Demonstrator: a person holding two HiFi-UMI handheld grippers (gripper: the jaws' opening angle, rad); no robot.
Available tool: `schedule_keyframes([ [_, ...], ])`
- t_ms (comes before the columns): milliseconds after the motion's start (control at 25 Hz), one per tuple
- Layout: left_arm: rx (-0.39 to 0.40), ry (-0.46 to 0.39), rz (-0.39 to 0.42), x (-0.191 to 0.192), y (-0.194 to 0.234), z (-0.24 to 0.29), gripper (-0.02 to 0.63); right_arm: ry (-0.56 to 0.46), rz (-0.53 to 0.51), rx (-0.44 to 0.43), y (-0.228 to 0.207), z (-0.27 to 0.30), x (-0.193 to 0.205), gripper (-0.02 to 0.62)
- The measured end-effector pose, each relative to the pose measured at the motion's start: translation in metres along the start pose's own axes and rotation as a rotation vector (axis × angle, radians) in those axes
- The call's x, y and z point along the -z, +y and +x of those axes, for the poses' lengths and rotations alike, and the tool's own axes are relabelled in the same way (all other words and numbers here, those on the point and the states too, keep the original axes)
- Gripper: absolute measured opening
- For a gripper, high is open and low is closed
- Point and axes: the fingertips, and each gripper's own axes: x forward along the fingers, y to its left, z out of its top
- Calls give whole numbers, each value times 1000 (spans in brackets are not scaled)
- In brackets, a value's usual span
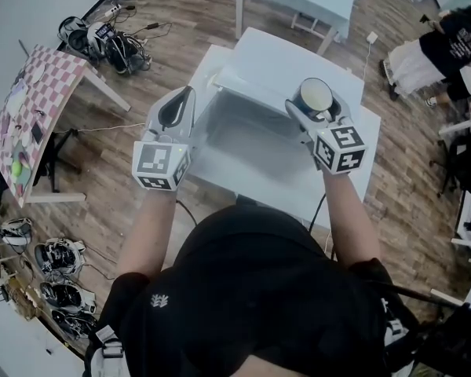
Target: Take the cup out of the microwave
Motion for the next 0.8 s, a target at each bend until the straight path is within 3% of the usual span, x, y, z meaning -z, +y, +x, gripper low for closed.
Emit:
schedule_keyframes([
  [800, 17, 17, 15, 1, -10, 0, 2, -4, 0, 33, -6, -4, 15, 397],
])
